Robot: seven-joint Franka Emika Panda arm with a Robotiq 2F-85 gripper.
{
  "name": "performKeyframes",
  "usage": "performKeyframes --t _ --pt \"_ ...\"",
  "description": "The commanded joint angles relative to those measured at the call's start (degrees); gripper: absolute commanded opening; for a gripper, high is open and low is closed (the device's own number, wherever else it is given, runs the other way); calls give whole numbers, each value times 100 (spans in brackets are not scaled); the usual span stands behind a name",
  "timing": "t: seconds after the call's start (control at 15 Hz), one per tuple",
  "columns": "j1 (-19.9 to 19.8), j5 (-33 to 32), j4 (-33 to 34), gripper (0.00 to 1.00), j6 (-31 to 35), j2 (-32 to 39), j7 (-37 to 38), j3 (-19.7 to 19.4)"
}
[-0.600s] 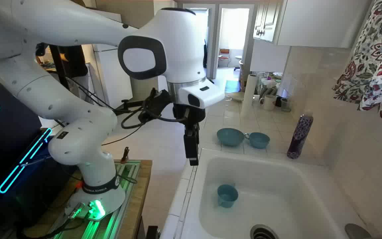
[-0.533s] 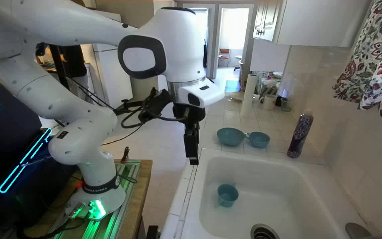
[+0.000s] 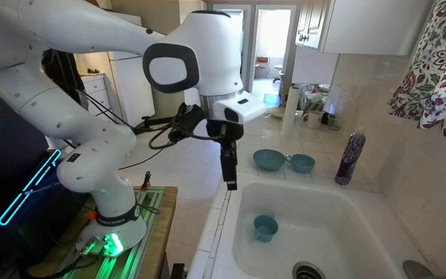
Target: Put both the blue cup and bowl in the left sink
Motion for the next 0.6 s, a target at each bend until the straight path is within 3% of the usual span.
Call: performKeyframes --t 0.0,0.27,0.53 --pt "304 207 348 100 443 716 316 373" --pt "591 368 870 100 885 1565 897 869" --pt "803 949 1709 100 687 2448 1664 1154"
